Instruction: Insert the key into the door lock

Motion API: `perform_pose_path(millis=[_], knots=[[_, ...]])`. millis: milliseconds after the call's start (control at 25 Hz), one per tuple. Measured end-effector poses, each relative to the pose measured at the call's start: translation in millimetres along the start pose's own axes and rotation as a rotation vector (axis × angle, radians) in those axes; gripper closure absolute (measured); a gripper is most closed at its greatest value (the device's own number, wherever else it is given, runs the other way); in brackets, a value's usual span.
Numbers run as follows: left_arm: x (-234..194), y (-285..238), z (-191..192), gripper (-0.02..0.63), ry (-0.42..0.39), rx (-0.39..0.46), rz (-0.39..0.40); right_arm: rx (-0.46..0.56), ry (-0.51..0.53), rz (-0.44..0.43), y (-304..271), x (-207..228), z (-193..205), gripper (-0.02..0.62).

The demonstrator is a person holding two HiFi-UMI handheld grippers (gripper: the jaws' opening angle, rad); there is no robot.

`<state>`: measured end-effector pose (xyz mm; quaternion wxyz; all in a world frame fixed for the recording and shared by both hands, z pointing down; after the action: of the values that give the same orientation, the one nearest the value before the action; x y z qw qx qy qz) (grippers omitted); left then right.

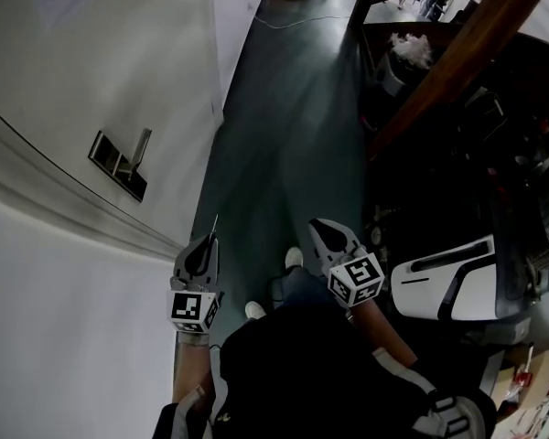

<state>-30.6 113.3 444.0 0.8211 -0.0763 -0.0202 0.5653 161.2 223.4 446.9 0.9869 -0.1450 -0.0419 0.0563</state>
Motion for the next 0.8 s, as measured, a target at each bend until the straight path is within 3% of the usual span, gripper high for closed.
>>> perform_pose_path(millis=[280, 800], knots=[[-53, -37, 17, 0.578, 0.001, -0.036, -0.053, -0.022, -0.002, -0.051, -78, 14, 0, 0.568], [-128, -101, 3, 0.578, 0.156, -0.025, -0.336, -0.095, 0.048, -0.381, -232, 39, -38, 0.568]])
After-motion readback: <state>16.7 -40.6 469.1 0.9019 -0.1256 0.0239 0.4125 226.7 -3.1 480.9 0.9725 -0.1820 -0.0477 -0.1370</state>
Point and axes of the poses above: the fingertips, and each gripper's own axes: y backward along the fingers, x to its right, z out of its underside, the point moved 1 cm from there along y, backward along the fingers, and after that the axes turned 7 degrees about z, right-handed, at the moved point
